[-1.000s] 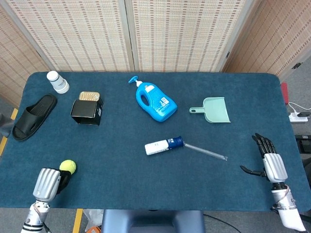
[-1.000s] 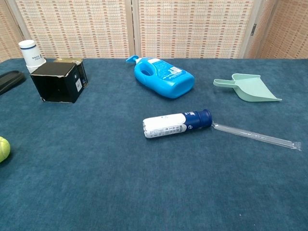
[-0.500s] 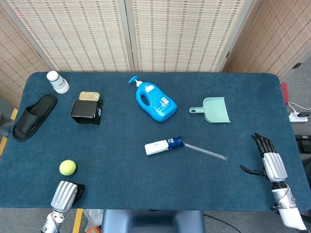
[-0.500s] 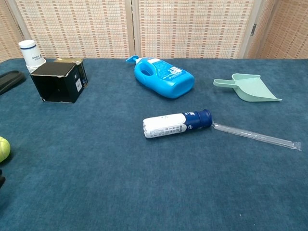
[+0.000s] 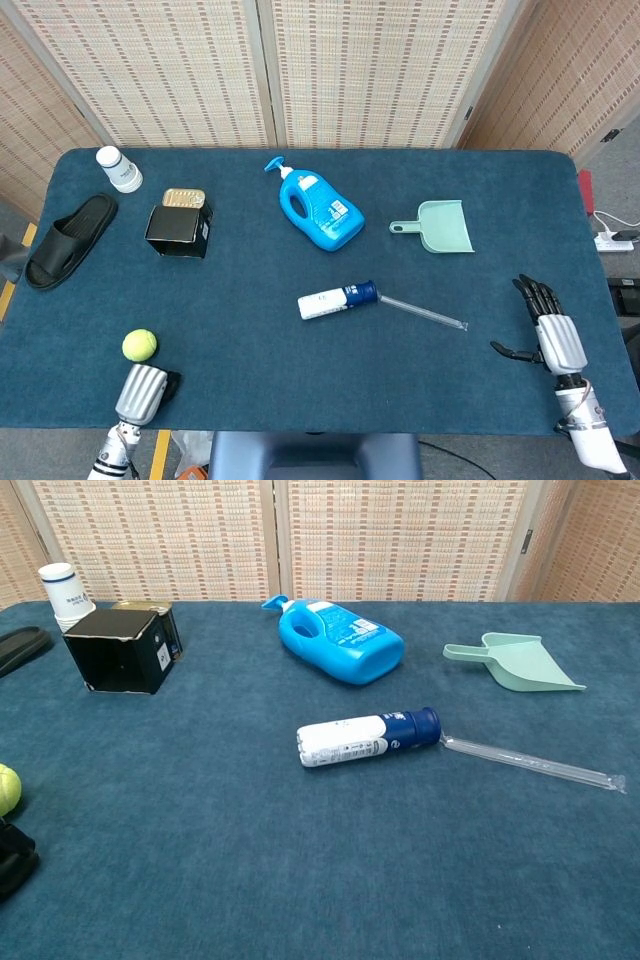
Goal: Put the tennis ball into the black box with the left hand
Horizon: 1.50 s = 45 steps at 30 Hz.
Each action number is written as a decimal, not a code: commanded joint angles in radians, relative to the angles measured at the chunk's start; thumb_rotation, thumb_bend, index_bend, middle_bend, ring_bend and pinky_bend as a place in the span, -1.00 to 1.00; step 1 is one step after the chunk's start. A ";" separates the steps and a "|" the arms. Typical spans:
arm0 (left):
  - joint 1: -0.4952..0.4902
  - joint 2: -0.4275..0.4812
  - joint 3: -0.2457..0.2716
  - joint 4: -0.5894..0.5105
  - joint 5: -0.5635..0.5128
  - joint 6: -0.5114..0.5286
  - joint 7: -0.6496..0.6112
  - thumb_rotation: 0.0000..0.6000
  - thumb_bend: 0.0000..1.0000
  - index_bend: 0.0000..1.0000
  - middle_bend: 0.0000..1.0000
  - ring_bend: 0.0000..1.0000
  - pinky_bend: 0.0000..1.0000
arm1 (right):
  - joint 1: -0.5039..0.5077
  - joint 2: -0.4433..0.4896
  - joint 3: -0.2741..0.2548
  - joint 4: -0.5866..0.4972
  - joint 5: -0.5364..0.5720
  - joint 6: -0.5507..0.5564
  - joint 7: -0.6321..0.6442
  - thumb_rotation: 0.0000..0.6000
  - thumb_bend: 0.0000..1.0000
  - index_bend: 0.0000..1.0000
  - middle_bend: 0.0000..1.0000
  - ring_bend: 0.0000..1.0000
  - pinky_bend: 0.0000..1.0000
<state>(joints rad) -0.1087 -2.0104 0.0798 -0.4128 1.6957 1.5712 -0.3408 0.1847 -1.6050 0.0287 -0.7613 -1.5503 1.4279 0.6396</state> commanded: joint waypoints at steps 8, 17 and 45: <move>0.000 0.007 -0.017 0.052 -0.049 -0.052 0.003 1.00 0.34 1.00 1.00 1.00 1.00 | 0.003 0.003 0.001 -0.007 0.003 -0.007 -0.007 1.00 -1.00 -1.00 -1.00 -1.00 -1.00; -0.001 0.010 -0.016 0.060 -0.061 -0.061 -0.006 1.00 0.34 1.00 1.00 1.00 1.00 | 0.003 0.004 0.000 -0.008 0.002 -0.006 -0.007 1.00 -1.00 -1.00 -1.00 -1.00 -1.00; -0.133 0.014 -0.037 0.077 -0.083 -0.169 -0.069 1.00 0.33 1.00 1.00 1.00 1.00 | 0.005 -0.001 0.013 -0.028 0.019 -0.015 -0.053 1.00 -1.00 -1.00 -1.00 -1.00 -1.00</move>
<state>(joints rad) -0.2293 -1.9926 0.0438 -0.3415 1.6132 1.4137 -0.4106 0.1901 -1.6058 0.0411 -0.7881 -1.5323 1.4137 0.5880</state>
